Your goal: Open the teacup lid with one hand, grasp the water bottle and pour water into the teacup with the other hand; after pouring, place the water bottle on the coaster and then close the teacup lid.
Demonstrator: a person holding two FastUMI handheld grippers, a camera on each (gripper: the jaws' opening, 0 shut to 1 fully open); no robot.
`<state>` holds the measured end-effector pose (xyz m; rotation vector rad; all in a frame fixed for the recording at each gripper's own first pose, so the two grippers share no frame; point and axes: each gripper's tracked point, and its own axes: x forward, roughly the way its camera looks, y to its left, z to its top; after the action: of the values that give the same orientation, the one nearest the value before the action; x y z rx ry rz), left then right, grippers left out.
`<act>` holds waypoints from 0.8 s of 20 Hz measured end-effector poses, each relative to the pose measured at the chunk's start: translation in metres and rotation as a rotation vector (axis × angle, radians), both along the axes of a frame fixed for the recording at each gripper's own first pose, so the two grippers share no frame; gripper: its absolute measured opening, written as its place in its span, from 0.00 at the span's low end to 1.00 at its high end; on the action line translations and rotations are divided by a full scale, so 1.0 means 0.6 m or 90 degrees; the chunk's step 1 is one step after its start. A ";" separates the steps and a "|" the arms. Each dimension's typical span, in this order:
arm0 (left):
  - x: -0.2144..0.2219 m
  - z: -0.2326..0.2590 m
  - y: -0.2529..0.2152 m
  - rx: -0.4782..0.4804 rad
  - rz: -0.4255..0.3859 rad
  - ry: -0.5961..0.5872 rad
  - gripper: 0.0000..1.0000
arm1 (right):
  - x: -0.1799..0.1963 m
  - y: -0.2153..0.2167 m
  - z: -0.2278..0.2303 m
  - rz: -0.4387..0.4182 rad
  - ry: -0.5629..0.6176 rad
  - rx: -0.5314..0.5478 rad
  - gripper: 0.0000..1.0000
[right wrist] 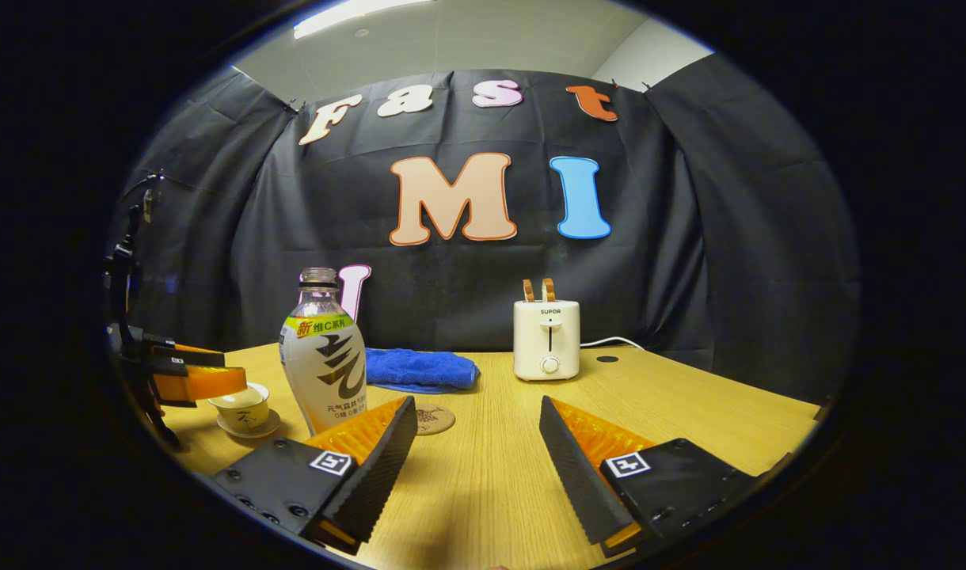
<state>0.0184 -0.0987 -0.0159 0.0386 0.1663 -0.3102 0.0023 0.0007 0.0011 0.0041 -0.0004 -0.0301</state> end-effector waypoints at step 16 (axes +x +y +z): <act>0.003 -0.014 -0.010 0.066 -0.029 -0.003 0.29 | 0.000 -0.003 0.000 -0.007 0.001 0.000 0.99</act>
<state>0.0203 -0.1045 -0.0243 0.1464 0.1776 -0.3464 0.0022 -0.0012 0.0010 0.0038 0.0005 -0.0404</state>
